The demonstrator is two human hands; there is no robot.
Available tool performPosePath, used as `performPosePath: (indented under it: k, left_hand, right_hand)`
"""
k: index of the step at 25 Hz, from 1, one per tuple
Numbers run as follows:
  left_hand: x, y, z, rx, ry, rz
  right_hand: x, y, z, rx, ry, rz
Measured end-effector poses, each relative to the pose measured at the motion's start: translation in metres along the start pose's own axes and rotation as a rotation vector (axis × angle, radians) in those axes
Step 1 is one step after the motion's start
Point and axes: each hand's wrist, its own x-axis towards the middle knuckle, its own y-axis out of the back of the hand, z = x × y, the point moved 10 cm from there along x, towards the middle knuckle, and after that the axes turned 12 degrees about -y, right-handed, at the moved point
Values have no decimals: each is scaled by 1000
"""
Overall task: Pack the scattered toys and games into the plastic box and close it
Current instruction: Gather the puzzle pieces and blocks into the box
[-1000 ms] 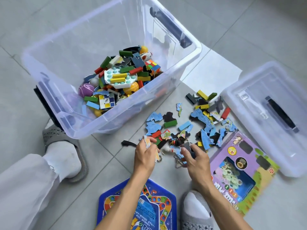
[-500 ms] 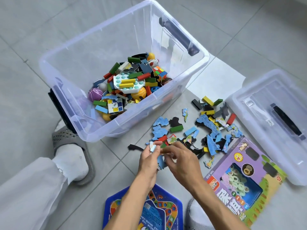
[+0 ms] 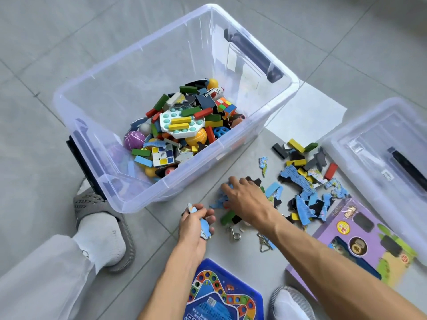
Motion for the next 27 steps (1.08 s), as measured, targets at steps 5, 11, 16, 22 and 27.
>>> performPosePath:
  k: [5, 11, 16, 22, 27]
  left_hand:
    - [-6, -8, 0, -13, -35, 0]
    - [-23, -43, -2, -47, -22, -196]
    - [-53, -73, -37, -96, 194, -442]
    - [-35, -42, -38, -72, 147, -224]
    - [-10, -62, 17, 851, -472, -186]
  right_hand:
    - [-14, 4, 44, 425, -269, 40]
    - [-66, -10, 47, 1627, -596, -128]
    - [-119, 14, 10, 834, -151, 171]
    - [-119, -28, 83, 447, -450, 30]
    - [-99, -40, 82, 29, -341, 33]
